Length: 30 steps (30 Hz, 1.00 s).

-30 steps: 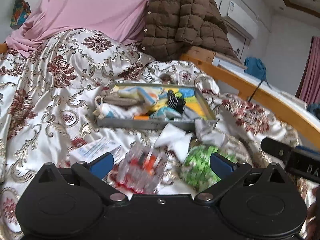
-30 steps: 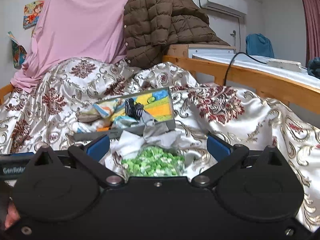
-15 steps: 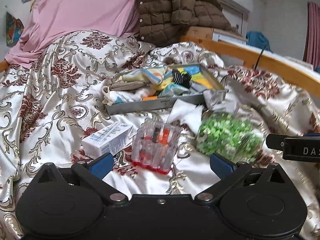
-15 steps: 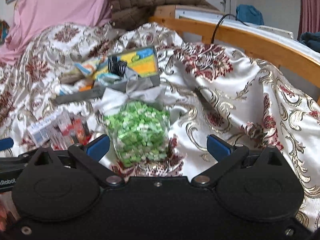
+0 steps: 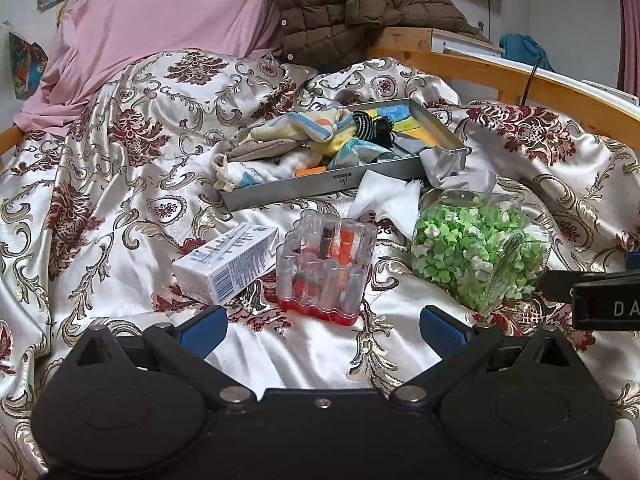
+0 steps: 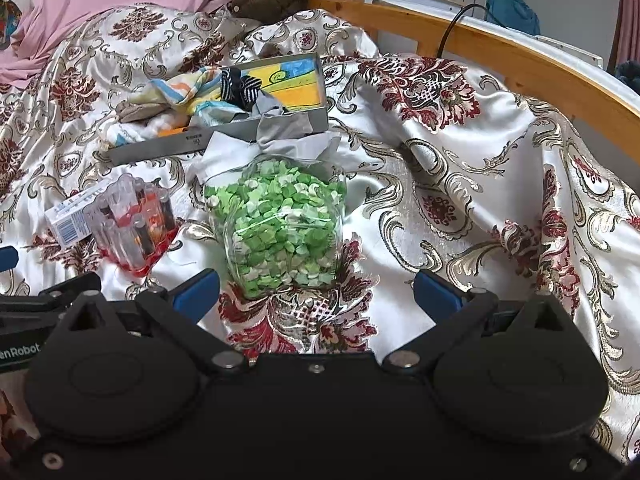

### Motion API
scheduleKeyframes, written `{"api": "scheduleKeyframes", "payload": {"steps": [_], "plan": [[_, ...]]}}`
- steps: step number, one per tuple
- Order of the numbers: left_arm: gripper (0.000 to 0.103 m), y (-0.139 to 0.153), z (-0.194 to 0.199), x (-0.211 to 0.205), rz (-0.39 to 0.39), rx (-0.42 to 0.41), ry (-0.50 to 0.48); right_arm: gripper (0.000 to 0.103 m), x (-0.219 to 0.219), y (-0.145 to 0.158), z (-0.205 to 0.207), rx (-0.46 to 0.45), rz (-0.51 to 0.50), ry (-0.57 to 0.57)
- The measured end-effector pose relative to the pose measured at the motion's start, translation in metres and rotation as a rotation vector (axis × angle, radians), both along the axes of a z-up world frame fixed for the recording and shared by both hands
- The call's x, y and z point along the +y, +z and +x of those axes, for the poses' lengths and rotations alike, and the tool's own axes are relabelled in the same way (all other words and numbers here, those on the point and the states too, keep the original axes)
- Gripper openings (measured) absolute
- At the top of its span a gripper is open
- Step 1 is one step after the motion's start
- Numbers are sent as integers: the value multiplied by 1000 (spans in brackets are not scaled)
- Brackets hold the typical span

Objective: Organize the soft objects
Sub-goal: 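Move both open tools over the white cloths beside the tray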

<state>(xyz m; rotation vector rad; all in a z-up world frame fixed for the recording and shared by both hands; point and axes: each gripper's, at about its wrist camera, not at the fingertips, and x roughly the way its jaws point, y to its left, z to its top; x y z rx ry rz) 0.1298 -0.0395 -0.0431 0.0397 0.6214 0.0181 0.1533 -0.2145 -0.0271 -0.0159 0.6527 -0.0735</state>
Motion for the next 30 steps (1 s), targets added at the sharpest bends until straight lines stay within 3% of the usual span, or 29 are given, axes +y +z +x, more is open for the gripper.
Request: {"api": "scheduleKeyframes", "payload": {"steps": [15, 30], "plan": [[102, -3, 5, 3, 10, 28, 52, 102, 7, -9, 16, 37, -28, 16], [102, 15, 7, 12, -79, -76, 97, 102, 4, 4, 11, -40, -8, 20]]}}
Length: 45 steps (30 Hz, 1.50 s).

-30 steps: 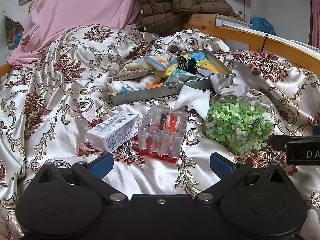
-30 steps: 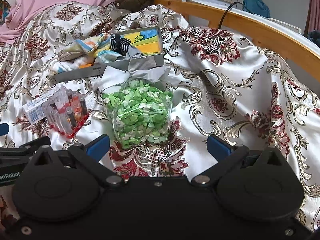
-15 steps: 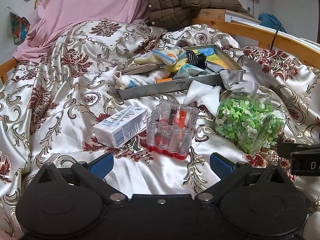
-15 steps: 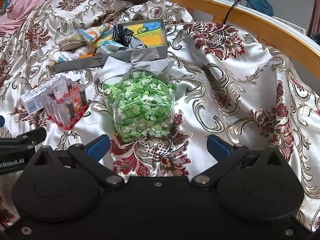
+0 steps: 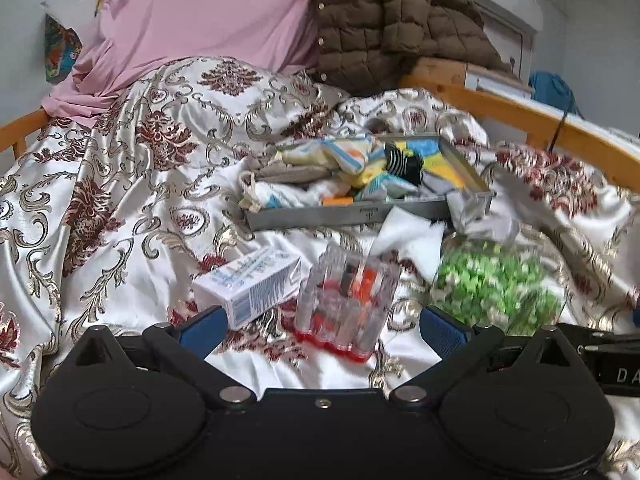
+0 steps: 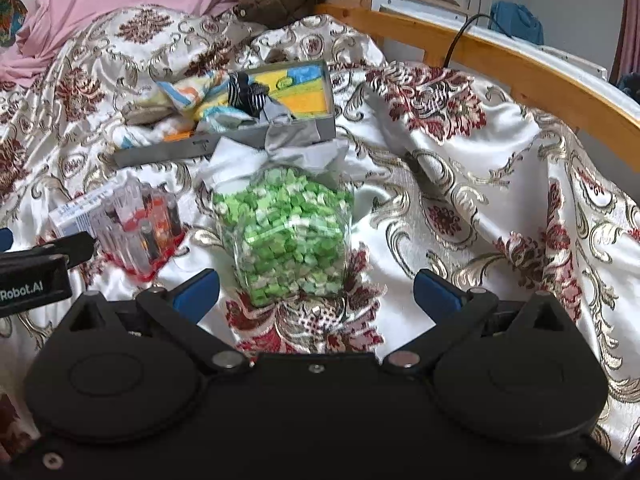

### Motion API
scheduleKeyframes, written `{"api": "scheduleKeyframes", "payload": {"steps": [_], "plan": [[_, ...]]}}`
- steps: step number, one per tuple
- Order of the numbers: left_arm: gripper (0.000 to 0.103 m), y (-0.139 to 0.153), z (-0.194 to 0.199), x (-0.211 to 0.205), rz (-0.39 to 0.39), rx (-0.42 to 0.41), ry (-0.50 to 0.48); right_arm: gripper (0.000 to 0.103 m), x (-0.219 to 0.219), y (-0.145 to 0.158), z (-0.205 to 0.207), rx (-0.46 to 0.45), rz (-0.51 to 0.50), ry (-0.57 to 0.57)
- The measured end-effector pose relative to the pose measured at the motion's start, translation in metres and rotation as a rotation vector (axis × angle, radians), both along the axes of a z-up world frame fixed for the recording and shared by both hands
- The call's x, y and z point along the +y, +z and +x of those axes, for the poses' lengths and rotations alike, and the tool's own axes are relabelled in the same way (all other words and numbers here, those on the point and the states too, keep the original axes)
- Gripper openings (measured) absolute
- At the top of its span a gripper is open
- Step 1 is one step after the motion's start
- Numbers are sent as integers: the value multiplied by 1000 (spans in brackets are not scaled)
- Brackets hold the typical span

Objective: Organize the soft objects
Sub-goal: 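Move both open tools over the white cloths beside the tray, then grasp the white tissue with the left tool while the right tool grasps the grey cloth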

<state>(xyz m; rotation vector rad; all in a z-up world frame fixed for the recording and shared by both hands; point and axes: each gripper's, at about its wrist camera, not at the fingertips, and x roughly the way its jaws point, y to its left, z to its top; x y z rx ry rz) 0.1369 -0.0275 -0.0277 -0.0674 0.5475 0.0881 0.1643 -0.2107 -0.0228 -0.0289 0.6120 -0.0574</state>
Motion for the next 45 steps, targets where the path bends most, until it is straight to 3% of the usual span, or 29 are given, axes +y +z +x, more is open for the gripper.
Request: {"api": "scheduleKeyframes", "payload": {"steps": [5, 9, 13, 23, 29, 34, 42, 45], "plan": [[102, 9, 14, 5, -40, -39, -19, 102, -5, 18, 7, -52, 20, 28], [102, 11, 31, 5, 3, -44, -50, 102, -11, 31, 19, -106, -13, 55], [102, 7, 55, 10, -8, 16, -98, 102, -16, 33, 37, -160, -81, 58], [102, -5, 118, 24, -18, 70, -192, 102, -13, 25, 82, -191, -81, 127], [102, -13, 151, 35, -72, 74, -219, 102, 6, 14, 111, -211, -133, 172], [102, -12, 180, 40, -156, 42, -303, 102, 8, 4, 139, -228, -172, 135], [99, -24, 220, 33, -217, 91, -442, 102, -10, 1, 175, -201, -101, 97], [94, -29, 227, 28, -210, 111, -508, 97, -13, 2, 189, -153, -44, 97]]}}
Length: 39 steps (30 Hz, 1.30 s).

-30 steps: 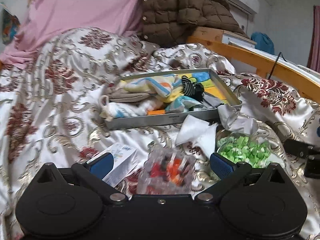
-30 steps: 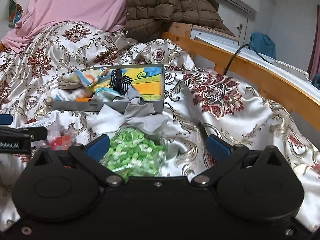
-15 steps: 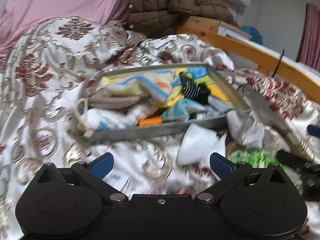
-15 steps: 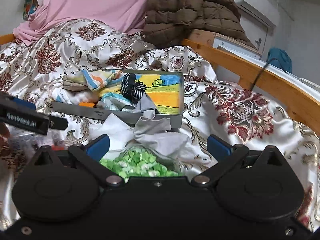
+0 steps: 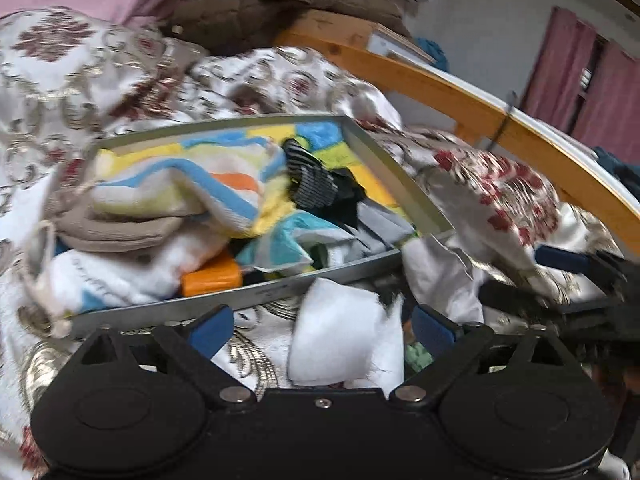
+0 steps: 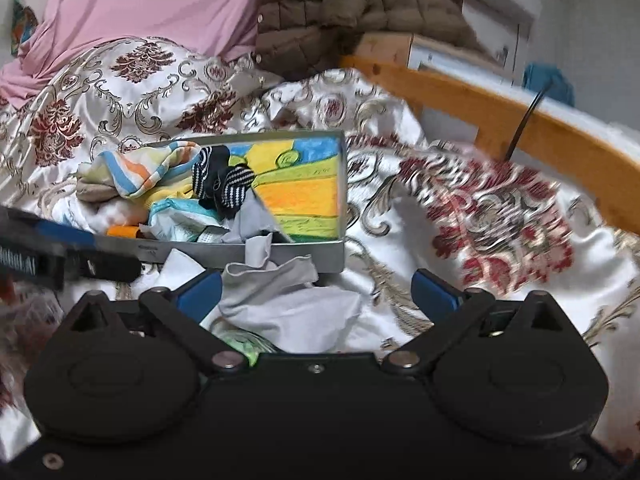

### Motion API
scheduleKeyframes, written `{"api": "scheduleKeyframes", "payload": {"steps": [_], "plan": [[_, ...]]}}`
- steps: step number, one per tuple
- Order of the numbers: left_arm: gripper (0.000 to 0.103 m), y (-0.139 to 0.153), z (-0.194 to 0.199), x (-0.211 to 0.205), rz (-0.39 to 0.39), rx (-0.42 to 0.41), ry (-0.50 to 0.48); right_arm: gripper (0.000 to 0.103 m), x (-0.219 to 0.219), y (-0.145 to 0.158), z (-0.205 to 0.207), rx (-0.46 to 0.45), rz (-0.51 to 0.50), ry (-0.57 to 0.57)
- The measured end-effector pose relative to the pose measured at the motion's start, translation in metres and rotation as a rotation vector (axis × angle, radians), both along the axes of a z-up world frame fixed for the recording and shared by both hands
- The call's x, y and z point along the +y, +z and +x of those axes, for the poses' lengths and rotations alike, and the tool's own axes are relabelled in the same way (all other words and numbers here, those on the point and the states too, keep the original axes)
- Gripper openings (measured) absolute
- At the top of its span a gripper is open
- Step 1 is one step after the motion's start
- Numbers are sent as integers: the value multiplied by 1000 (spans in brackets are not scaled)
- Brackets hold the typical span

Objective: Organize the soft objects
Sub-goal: 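Grasp the white tissue with the left tool while the right tool grasps the grey cloth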

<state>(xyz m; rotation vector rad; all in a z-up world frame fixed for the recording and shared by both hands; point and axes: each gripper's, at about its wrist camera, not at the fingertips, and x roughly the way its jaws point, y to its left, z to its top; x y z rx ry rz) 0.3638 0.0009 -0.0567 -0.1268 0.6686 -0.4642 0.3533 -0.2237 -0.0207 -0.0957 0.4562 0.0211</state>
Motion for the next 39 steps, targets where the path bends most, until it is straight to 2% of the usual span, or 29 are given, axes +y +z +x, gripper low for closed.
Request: {"api": "scheduleKeyframes", "payload": {"steps": [5, 11, 15, 17, 18, 19, 20, 23, 27, 29, 31, 34, 39], "plan": [[88, -14, 9, -4, -5, 55, -65, 94, -7, 0, 25, 90, 103, 3], [83, -15, 21, -11, 28, 97, -118, 89, -2, -14, 48, 159, 105, -3], [75, -24, 28, -16, 78, 168, -117, 89, 1, -19, 60, 206, 124, -28], [68, -27, 31, -16, 75, 200, -110, 83, 2, -20, 63, 216, 128, -29], [62, -28, 31, -15, 70, 205, -109, 81, 3, -21, 65, 225, 132, -29], [55, -29, 31, -14, 65, 206, -113, 74, 3, -22, 67, 234, 141, -28], [52, -29, 31, -15, 65, 204, -121, 67, 2, -23, 69, 245, 155, -29], [47, -29, 30, -18, 84, 205, -141, 59, 1, -27, 72, 267, 189, -26], [35, -31, 29, -23, 100, 209, -142, 51, -2, -28, 69, 249, 217, -30], [30, -30, 28, -24, 101, 209, -139, 39, -4, -28, 68, 245, 229, -29], [16, -29, 28, -24, 100, 208, -133, 31, -4, -29, 65, 246, 241, -22], [9, -25, 27, -25, 106, 203, -134, 19, -3, -28, 62, 243, 245, -8], [5, -8, 21, -27, 114, 155, -134, 6, -3, -22, 56, 232, 234, 2]]}}
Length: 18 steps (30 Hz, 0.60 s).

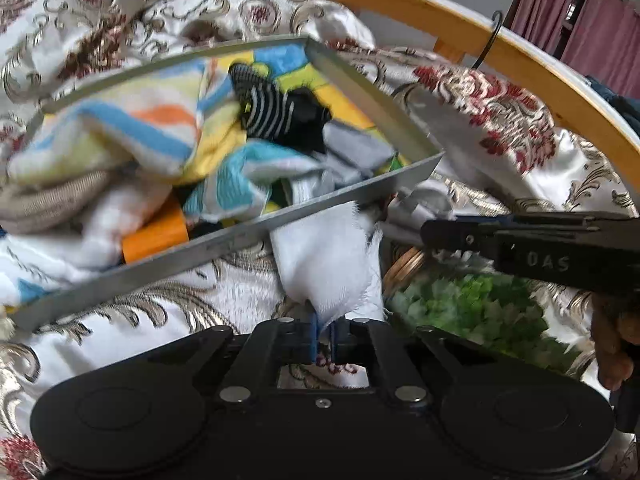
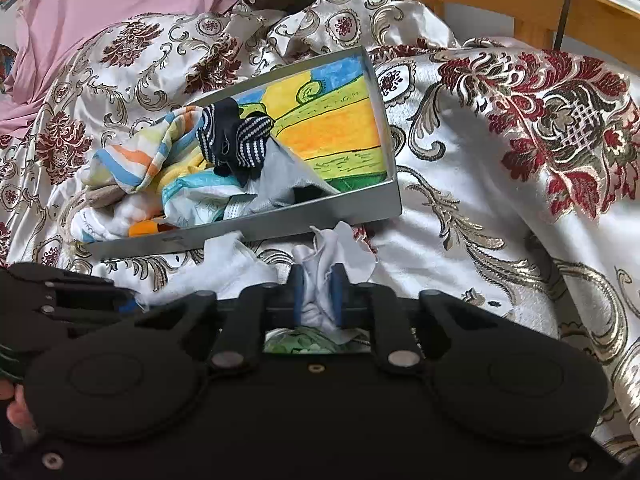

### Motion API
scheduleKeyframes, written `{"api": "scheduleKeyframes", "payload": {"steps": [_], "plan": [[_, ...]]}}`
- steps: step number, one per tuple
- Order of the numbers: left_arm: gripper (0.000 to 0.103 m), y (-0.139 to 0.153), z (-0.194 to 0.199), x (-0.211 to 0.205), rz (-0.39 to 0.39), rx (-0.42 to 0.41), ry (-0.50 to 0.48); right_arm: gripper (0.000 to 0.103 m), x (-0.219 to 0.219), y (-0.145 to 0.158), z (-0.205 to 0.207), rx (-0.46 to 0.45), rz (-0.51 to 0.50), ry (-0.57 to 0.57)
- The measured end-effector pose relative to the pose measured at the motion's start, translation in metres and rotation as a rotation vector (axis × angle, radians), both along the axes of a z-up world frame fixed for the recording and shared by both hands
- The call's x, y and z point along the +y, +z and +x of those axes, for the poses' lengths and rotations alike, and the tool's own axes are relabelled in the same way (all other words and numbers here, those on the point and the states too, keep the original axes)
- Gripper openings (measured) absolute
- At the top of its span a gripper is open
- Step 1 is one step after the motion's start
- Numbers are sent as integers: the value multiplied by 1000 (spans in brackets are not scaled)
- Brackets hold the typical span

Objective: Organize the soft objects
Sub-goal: 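Grasp the white tissue with the left tool while the right tool grasps the grey cloth, then carry tissue and grey cloth into the tin tray and open both tools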

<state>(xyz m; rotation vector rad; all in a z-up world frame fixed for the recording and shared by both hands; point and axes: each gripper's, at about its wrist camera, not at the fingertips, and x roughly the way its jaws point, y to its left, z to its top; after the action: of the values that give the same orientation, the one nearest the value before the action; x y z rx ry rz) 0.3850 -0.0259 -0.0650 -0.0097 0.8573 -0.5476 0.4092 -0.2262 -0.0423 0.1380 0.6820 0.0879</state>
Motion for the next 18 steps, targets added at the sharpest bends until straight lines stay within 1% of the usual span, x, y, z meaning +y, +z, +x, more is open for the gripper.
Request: {"api": "scheduleKeyframes", "payload": {"steps": [4, 8, 10, 11, 15, 16, 18], "plan": [[4, 22, -5, 0, -17, -54, 5, 5, -2, 9, -4, -21, 0, 10], [4, 46, -12, 3, -57, -126, 14, 5, -1, 28, -10, -63, 7, 18], [4, 59, -14, 5, -95, -190, 35, 5, -2, 41, -16, -108, 0, 20], [4, 65, -15, 8, -122, -241, 46, 5, -2, 48, -20, -147, 1, 27], [5, 83, -16, 6, -145, -439, 79, 5, -6, 72, -26, -273, -16, 27], [5, 84, -15, 6, -156, -464, 87, 5, -7, 77, -26, -297, -23, 26], [5, 78, -8, 6, -179, -466, 104, 5, -11, 83, -24, -327, -31, 28]]}}
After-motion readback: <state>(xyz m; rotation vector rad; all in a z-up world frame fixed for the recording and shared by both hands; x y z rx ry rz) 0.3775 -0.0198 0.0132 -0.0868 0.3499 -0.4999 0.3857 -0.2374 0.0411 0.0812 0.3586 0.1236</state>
